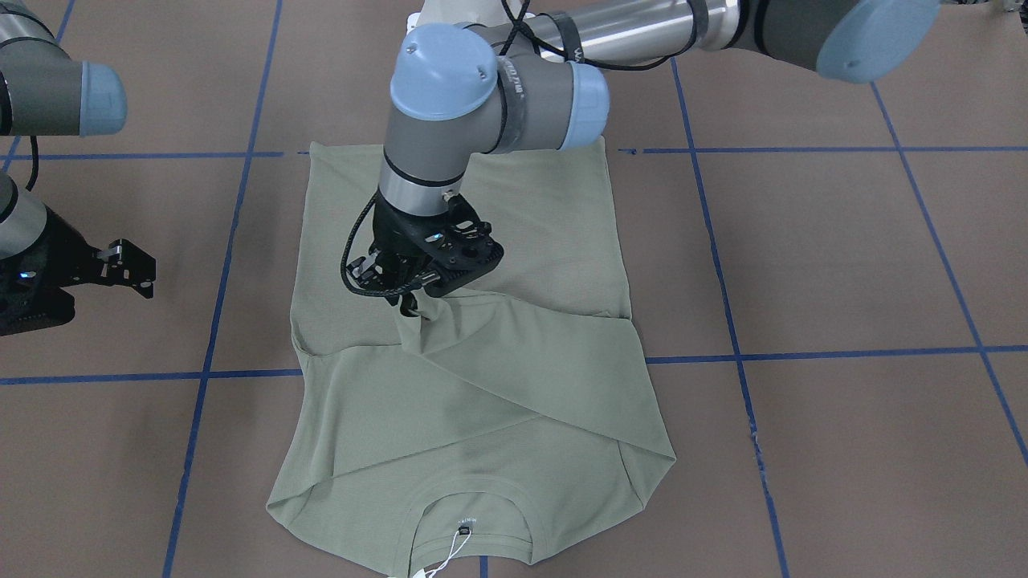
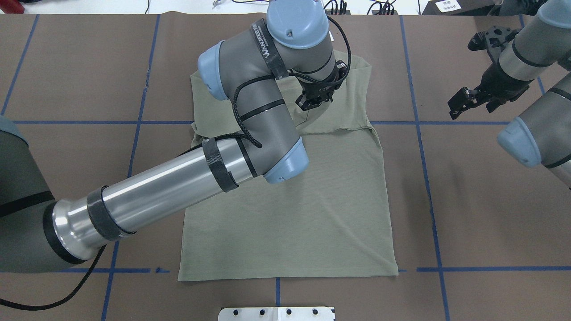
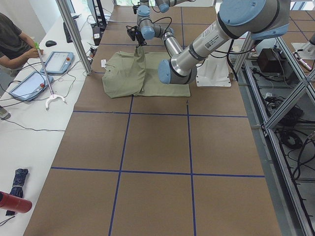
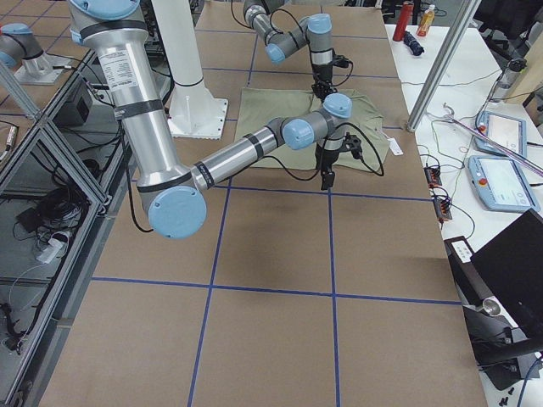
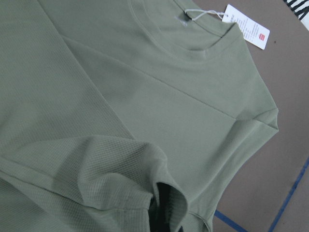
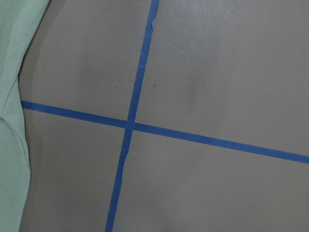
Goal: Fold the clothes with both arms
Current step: 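Lift the sleeve with the left gripper and fold it across the shirt, then release the sleeve and withdraw the left gripper while the right gripper lowers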
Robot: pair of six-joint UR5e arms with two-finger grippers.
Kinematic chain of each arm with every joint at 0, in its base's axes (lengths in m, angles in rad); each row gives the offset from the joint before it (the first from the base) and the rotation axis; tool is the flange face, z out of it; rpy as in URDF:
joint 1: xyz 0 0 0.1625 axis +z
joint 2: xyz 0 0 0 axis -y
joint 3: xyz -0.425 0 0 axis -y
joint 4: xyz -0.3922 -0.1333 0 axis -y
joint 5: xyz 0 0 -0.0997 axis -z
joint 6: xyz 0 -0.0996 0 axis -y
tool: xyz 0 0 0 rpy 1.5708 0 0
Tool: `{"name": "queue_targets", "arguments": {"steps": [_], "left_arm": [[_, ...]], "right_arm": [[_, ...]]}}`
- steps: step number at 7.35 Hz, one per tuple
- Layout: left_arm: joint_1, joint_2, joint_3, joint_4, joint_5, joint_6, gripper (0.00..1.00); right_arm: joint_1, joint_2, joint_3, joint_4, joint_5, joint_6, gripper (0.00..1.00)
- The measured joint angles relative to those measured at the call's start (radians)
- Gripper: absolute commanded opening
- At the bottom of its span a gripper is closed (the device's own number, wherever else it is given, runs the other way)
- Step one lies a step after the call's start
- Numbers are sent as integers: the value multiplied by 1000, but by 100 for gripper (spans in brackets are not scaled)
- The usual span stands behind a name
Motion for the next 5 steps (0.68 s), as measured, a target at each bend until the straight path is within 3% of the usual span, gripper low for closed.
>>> {"name": "queue_targets", "arguments": {"steps": [2,4,5], "left_arm": [[23,-13,37,-18,26,-20,0],[91,-56,100,-73,90,-133,99],[137,-99,184,-169,146,-194,100]], "right_arm": [[3,-8,2,0,0,-3,100],[25,-19,5,0,15,-25,100],[35,-24,5,-1,25,-38,100]]}}
